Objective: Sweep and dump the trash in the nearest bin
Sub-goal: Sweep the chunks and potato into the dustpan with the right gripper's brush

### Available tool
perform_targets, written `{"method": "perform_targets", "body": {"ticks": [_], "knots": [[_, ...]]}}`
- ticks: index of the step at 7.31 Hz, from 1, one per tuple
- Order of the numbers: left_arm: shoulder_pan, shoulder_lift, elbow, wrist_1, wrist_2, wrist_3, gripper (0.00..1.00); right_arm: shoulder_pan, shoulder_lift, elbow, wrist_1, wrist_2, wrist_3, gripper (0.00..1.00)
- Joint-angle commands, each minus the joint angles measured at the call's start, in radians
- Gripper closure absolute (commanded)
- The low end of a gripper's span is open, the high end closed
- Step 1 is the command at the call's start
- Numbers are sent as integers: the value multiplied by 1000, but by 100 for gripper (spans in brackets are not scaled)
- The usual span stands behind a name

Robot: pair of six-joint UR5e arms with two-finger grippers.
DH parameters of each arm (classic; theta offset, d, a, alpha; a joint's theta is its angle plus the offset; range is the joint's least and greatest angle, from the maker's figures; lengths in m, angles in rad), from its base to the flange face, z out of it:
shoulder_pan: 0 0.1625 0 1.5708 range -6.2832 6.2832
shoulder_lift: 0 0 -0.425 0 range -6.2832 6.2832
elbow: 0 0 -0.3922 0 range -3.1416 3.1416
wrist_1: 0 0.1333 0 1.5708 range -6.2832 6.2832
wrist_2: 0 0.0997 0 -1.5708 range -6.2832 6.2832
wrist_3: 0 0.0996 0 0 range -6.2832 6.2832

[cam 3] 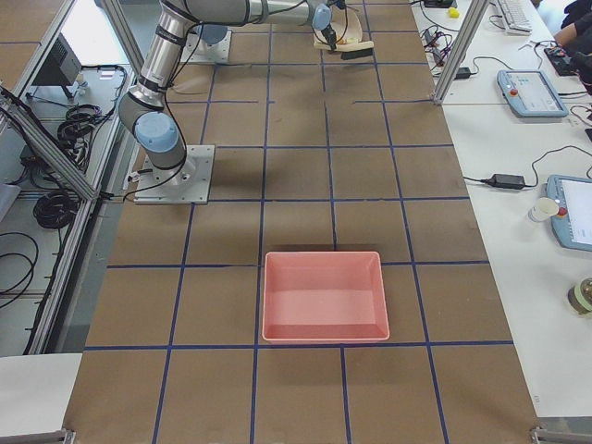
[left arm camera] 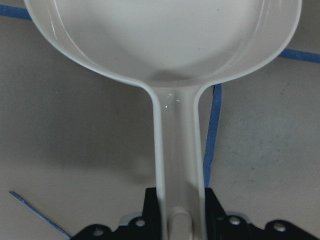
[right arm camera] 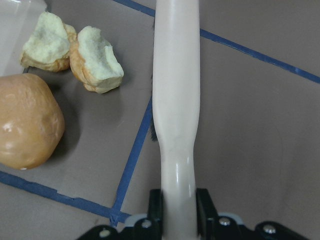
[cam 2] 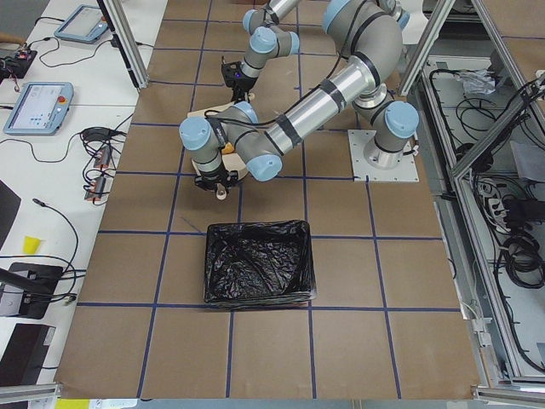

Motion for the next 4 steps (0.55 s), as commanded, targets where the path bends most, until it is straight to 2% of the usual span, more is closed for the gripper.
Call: {"method": "perform_targets", "body": {"ticks": [1, 3, 4], "knots": [[0, 0, 0, 0, 0, -2, 93, 13, 9, -11, 0, 34, 3, 82], [0, 0, 2, 0, 0, -2, 93, 39, 14, -11, -2, 42, 11, 82], [0, 0, 2, 2, 0, -2, 93, 45, 15, -12, -2, 103, 26, 82]]}}
